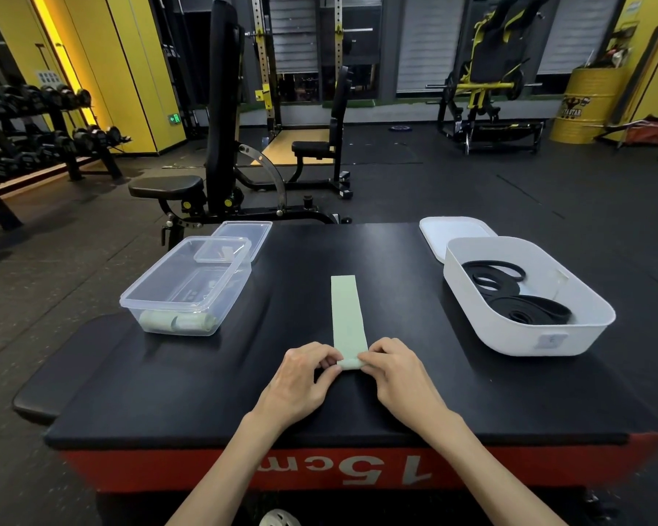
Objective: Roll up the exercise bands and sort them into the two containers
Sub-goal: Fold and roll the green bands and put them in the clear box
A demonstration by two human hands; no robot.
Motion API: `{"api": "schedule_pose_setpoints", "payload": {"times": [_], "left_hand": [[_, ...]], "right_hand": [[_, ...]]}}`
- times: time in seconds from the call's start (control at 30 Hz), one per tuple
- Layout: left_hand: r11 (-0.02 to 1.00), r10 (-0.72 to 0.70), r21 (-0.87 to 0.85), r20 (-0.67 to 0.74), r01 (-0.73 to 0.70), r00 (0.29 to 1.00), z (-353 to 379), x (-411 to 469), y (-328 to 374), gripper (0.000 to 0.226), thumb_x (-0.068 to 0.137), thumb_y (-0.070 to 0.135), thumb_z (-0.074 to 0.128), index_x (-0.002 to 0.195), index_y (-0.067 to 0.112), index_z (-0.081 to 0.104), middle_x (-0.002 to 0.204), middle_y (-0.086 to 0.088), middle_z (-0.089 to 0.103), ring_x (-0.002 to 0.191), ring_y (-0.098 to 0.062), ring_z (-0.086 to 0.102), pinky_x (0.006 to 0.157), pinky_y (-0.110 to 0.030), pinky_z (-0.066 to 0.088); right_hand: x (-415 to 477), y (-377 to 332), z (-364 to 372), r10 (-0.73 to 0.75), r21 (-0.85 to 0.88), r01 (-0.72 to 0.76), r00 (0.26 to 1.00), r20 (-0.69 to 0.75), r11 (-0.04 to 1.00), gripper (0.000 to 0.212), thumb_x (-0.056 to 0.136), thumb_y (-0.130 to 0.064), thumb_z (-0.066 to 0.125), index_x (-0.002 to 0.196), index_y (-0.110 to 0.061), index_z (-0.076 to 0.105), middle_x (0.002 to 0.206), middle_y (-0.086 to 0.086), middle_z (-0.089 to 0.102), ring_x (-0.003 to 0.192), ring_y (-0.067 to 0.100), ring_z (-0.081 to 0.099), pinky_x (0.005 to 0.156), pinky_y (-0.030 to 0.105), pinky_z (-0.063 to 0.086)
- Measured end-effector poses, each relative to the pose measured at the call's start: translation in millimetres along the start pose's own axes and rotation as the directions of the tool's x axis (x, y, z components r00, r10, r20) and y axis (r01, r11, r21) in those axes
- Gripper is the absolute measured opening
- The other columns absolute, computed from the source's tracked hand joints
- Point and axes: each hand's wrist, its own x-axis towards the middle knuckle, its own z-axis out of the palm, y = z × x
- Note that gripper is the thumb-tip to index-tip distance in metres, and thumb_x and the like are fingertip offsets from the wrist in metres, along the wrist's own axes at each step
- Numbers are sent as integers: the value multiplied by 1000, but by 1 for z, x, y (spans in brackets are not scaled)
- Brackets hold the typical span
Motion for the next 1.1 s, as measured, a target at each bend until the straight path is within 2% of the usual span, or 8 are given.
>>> {"api": "schedule_pose_setpoints", "payload": {"times": [0.1,0.37,0.57,0.73,0.87,0.97,1.1], "left_hand": [[1000,6,-11,10,-6,1000,-1,-1,0,10,86,20,63,94,16,67,81,14,61,76,4,55,74,-5,39],[999,41,-33,41,-40,998,-6,-9,5,9,85,19,65,94,19,64,80,14,62,76,-3,58,74,-8,41],[998,55,-21,28,-54,998,-5,-10,6,8,86,19,64,93,21,65,83,12,59,76,-3,55,73,-9,41],[998,68,-14,26,-68,997,-4,-9,6,6,87,18,61,92,20,64,87,13,57,79,-4,55,74,-12,43],[998,67,-17,5,-67,998,-2,-10,6,9,87,17,62,95,19,64,85,11,60,78,-2,56,75,-14,46],[998,66,-21,-7,-66,998,-3,-9,6,9,86,15,63,94,18,64,84,11,61,77,-2,56,75,-11,44],[997,69,-22,-12,-69,998,-2,-10,4,11,86,25,60,94,19,65,85,11,62,78,-2,57,74,-16,47]], "right_hand": [[-2,-1,0,-39,-31,39,999,3,999,9,79,0,70,83,-8,71,80,-1,55,75,16,53,60,25,49],[-8,-1,-3,-77,-55,80,996,49,995,14,75,1,72,81,-11,70,78,-3,53,73,14,50,58,19,44],[-10,-3,-2,-48,-3,48,999,12,999,10,80,-3,71,86,-11,72,81,-3,52,76,12,49,61,20,46],[-11,-4,-2,-46,-9,46,999,7,999,9,81,-4,69,87,-11,71,84,-4,49,79,10,44,64,17,41],[-13,-7,-5,-5,26,5,1000,-8,1000,24,81,-6,69,104,-14,62,84,-3,57,80,13,51,68,23,47],[-13,-8,-7,-19,19,20,1000,-21,1000,18,81,-5,69,91,-16,59,81,-5,57,77,11,49,66,20,43],[-13,-5,-4,-8,25,10,999,-48,1000,11,79,-5,71,87,-13,68,80,-4,62,78,12,56,69,16,44]]}}
